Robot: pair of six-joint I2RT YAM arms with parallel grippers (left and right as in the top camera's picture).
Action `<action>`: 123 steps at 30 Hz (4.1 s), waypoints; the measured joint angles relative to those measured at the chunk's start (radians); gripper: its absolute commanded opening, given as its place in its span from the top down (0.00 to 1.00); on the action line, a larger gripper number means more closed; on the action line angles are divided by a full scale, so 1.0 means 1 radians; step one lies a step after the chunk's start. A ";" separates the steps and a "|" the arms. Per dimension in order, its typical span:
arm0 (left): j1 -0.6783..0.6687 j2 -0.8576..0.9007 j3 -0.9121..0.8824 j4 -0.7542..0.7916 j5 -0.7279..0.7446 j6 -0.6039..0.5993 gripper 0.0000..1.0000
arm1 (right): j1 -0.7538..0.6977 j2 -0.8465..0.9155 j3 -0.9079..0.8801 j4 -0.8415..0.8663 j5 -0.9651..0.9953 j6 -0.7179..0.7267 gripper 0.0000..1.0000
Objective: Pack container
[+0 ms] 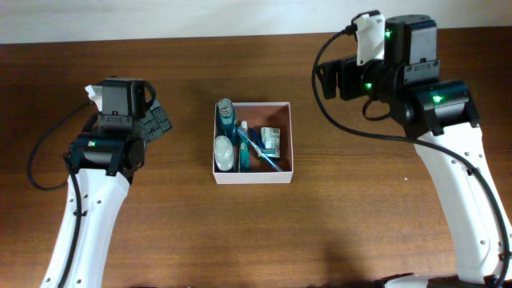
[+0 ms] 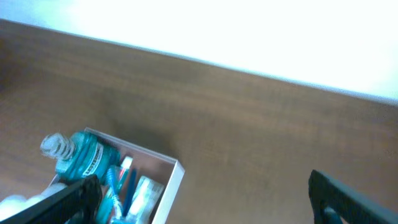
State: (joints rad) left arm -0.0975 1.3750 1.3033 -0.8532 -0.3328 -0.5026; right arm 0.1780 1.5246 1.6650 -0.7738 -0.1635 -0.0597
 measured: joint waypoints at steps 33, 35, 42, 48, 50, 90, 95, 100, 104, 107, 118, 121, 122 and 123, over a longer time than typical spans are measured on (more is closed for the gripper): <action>0.000 0.000 0.000 0.000 0.000 0.000 0.01 | -0.086 -1.341 -1.439 0.889 0.032 -0.166 0.01; 0.000 0.000 0.000 0.000 0.000 0.000 0.01 | -0.086 -1.370 -1.476 0.908 0.033 -0.166 0.01; 0.000 0.000 0.000 0.000 0.000 0.000 0.01 | -0.115 -1.491 -1.586 0.921 0.032 -0.151 0.01; 0.000 0.000 0.000 0.000 0.000 0.000 0.01 | -0.156 -1.509 -1.616 0.890 0.032 -0.117 0.01; 0.000 0.000 0.000 0.000 0.000 0.000 0.01 | -0.161 -1.509 -1.617 0.851 0.032 -0.114 0.01; 0.000 0.000 0.000 0.000 0.000 0.000 0.01 | -0.164 -1.509 -1.635 0.676 0.033 -0.150 0.01; 0.000 0.000 0.000 0.000 0.000 0.000 0.01 | -0.164 -1.509 -1.635 0.676 0.033 -0.150 0.01; 0.000 0.000 0.000 0.000 0.000 0.000 0.01 | -0.164 -1.509 -1.635 0.675 0.033 -0.150 0.02; 0.000 0.000 0.000 0.000 0.000 0.000 0.01 | -0.164 -1.509 -1.635 0.676 0.033 -0.150 0.01; 0.000 0.000 -0.006 0.004 0.000 0.000 0.01 | -0.164 -1.509 -1.635 0.675 0.033 -0.150 0.01; 0.000 -0.163 -0.500 0.385 0.028 -0.002 0.00 | -0.164 -1.510 -1.635 0.676 0.033 -0.150 0.01; 0.001 -0.273 -0.659 0.496 0.038 -0.004 0.01 | -0.164 -1.510 -1.635 0.675 0.034 -0.150 0.02; 0.001 -0.312 -0.706 0.528 0.039 -0.004 0.01 | -0.164 -1.510 -1.635 0.676 0.035 -0.150 0.02; 0.001 -0.354 -0.753 0.560 0.039 -0.004 0.01 | -0.164 -1.510 -1.635 0.676 0.035 -0.150 0.02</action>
State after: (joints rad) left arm -0.0967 1.0210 0.5503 -0.2935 -0.2939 -0.5064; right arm 0.0143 0.0143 0.0296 -0.0982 -0.1280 -0.2096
